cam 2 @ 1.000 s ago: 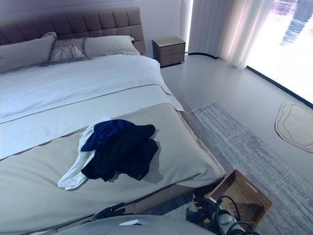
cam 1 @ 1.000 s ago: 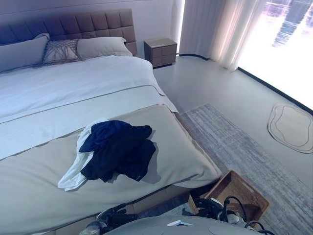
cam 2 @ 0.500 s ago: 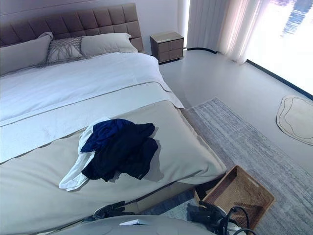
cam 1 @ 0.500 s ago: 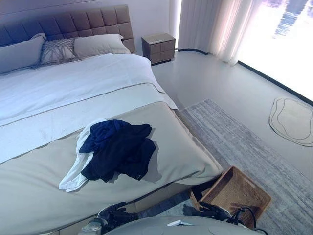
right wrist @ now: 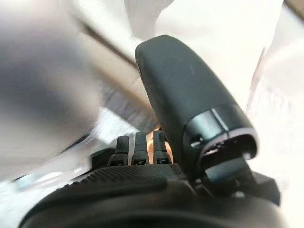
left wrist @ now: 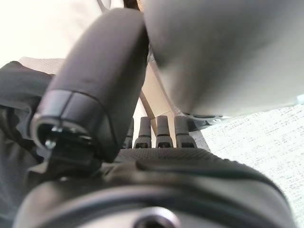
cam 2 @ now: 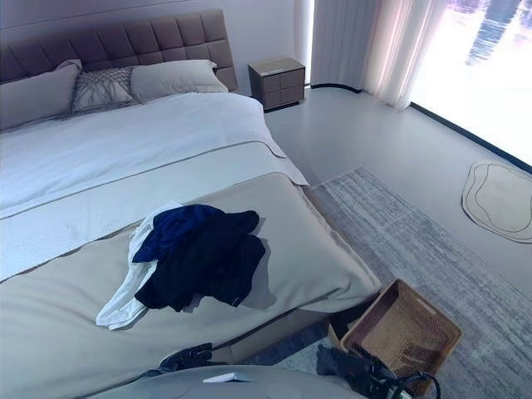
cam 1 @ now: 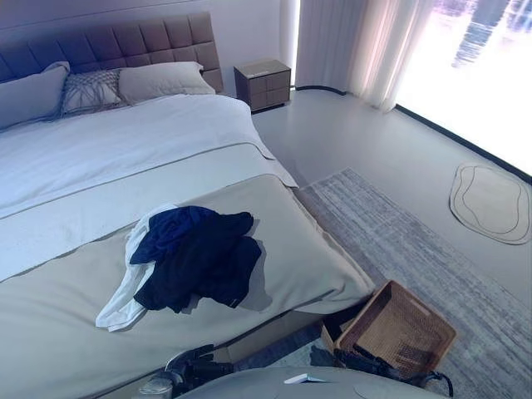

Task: Pick up the clothes from the bed and place them into the basket

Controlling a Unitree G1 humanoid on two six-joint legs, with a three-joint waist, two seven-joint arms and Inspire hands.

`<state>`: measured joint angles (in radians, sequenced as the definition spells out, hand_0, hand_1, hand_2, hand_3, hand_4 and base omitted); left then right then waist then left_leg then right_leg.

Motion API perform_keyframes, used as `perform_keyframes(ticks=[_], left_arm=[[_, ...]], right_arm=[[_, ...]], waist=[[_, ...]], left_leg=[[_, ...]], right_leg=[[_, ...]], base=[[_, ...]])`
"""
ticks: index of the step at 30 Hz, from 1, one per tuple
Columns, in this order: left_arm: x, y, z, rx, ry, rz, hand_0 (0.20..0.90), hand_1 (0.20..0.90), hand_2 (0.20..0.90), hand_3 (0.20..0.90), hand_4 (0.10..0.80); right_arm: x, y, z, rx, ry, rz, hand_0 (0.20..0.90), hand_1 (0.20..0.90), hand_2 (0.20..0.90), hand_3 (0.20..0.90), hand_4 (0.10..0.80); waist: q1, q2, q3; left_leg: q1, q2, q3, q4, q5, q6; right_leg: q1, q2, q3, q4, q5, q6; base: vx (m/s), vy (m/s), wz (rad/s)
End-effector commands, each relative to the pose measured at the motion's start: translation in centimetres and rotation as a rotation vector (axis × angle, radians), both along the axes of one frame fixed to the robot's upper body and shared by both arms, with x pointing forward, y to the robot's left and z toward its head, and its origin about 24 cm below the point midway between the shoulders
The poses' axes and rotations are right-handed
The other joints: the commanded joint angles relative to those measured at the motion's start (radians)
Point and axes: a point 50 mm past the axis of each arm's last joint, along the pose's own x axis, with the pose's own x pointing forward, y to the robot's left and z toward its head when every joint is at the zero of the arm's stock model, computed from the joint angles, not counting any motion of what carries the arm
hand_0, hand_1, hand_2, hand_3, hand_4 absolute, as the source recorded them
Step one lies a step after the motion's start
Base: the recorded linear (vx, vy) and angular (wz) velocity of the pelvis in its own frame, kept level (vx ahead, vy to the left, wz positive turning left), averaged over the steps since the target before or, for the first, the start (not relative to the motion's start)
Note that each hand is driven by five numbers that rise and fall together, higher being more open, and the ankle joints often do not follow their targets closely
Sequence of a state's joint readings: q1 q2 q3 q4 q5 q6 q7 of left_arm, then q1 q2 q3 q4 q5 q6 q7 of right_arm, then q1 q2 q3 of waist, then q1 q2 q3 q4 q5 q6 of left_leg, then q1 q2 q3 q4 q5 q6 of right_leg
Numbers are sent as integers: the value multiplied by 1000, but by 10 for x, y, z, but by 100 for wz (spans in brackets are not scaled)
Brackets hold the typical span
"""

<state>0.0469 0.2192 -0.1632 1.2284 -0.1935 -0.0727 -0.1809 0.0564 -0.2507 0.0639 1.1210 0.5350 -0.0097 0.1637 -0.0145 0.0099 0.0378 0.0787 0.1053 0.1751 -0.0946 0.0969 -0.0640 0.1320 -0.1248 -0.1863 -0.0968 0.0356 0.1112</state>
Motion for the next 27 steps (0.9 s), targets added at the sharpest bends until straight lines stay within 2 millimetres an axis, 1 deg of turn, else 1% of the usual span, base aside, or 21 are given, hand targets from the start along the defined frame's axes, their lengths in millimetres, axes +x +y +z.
perform_keyframes(ticks=[1, 3, 5, 6, 7, 8, 10, 11, 13, 14, 15, 16, 20, 21, 22, 24, 26, 27], left_arm=[[32, 5, 9, 46, -95, -128, 900, 900, 900, 900, 800], [37, 4, 11, 53, -107, -163, 900, 900, 900, 900, 800], [40, 5, 12, 62, -113, -180, 900, 900, 900, 900, 800], [41, 6, 13, 69, -115, -188, 900, 900, 900, 900, 800], [41, 9, 14, 77, -117, -195, 900, 900, 900, 900, 800], [41, 10, 14, 83, -121, -201, 900, 900, 900, 900, 800], [40, 11, 15, 85, -122, -201, 900, 900, 900, 900, 800], [39, 12, 15, 88, -125, -203, 900, 900, 900, 900, 800], [42, 14, 17, 91, -138, -203, 900, 900, 900, 900, 800], [43, 15, 18, 91, -143, -207, 900, 900, 900, 900, 800], [46, 16, 19, 92, -150, -212, 900, 900, 900, 900, 800], [48, 16, 19, 94, -154, -210, 900, 900, 900, 900, 800], [59, 16, 25, 85, -205, -226, 900, 900, 900, 900, 800], [60, 16, 25, 81, -212, -225, 900, 900, 900, 900, 800], [61, 14, 26, 74, -221, -221, 900, 900, 900, 900, 800], [63, 10, 26, 57, -248, -219, 900, 900, 900, 900, 800], [67, 1, 28, 24, -289, -211, 900, 900, 900, 900, 800], [69, -2, 29, 11, -305, -205, 900, 900, 900, 900, 800]], right_arm=[[108, 5, 49, -203, -380, 236, 900, 900, 900, 900, 800], [136, 1, 72, -390, -477, 384, 900, 900, 900, 900, 800], [155, -3, 90, -549, -532, 490, 900, 900, 900, 900, 800], [168, -6, 104, -648, -558, 535, 900, 900, 900, 900, 800], [185, -9, 122, -745, -589, 578, 900, 900, 900, 900, 800], [201, -10, 141, -829, -621, 598, 900, 900, 900, 900, 800], [207, -10, 148, -869, -637, 612, 900, 900, 900, 900, 800], [222, -9, 168, -977, -674, 630, 900, 900, 900, 900, 800], [244, -5, 198, -1110, -721, 640, 900, 900, 900, 900, 800], [248, -5, 203, -1128, -728, 634, 900, 900, 900, 900, 800], [256, -5, 215, -1186, -748, 629, 900, 900, 900, 900, 800], [260, -5, 222, -1227, -759, 632, 900, 900, 900, 900, 800], [283, -10, 277, -1423, -819, 548, 900, 900, 900, 900, 800], [285, -10, 284, -1443, -823, 539, 900, 900, 900, 900, 800], [289, -10, 292, -1465, -826, 537, 900, 900, 900, 900, 800], [294, -10, 307, -1505, -825, 526, 900, 900, 900, 900, 800], [301, -8, 321, -1561, -809, 534, 900, 900, 900, 900, 800], [304, -7, 326, -1576, -800, 542, 900, 900, 900, 900, 800]], waist=[[52, -14, 97], [77, -15, 115], [96, -17, 126], [112, -18, 137], [130, -19, 155], [148, -19, 169], [155, -19, 171], [176, -15, 190], [207, -6, 219], [211, -3, 222], [225, 2, 236], [232, 6, 243], [286, 43, 291], [293, 49, 297], [303, 52, 308], [320, 67, 323], [349, 92, 347], [359, 100, 356]], left_leg=[[58, -120, -70, 82, -176, 103], [42, -127, -97, 98, -179, 108], [24, -131, -117, 107, -178, 111], [13, -134, -131, 115, -177, 114], [3, -136, -145, 125, -179, 114], [-12, -138, -159, 137, -178, 114], [-22, -139, -165, 142, -176, 114], [-36, -143, -179, 156, -177, 114], [-73, -151, -205, 172, -170, 117], [-83, -152, -211, 173, -166, 118], [-95, -158, -223, 177, -163, 119], [-105, -161, -231, 178, -159, 121], [-192, -191, -275, 197, -134, 131], [-204, -196, -279, 201, -131, 132], [-205, -202, -284, 205, -148, 128], [-237, -214, -293, 217, -141, 129], [-280, -230, -307, 238, -134, 131], [-297, -236, -311, 246, -131, 131]], right_leg=[[-19, 47, -39, 176, -121, -74], [-28, 40, -50, 197, -129, -76], [-42, 34, -60, 212, -129, -76], [-52, 28, -68, 226, -131, -74], [-58, 21, -78, 242, -134, -72], [-67, 12, -90, 256, -135, -71], [-74, 9, -96, 260, -133, -71], [-79, -2, -109, 276, -138, -69], [-100, -17, -131, 299, -143, -68], [-106, -19, -136, 300, -141, -67], [-116, -27, -144, 319, -148, -66], [-125, -31, -151, 330, -150, -65], [-198, -82, -186, 427, -138, -62], [-207, -91, -191, 438, -138, -63], [-213, -105, -184, 467, -163, -56], [-231, -125, -193, 490, -168, -59], [-254, -157, -211, 534, -179, -64], [-264, -167, -216, 548, -182, -65]], base=[[-31, 15, 31], [-25, 19, 41], [-19, 13, 34], [-9, 7, 48], [1, 12, 51], [9, 12, 47], [21, 24, 44], [29, 58, 43], [3, 64, 38], [-16, 48, 39], [-8, 48, 42], [-2, 72, 49], [-34, 113, 49], [39, 98, 41], [61, 98, 43], [33, 134, 34], [21, 201, 29], [25, 175, 27]])
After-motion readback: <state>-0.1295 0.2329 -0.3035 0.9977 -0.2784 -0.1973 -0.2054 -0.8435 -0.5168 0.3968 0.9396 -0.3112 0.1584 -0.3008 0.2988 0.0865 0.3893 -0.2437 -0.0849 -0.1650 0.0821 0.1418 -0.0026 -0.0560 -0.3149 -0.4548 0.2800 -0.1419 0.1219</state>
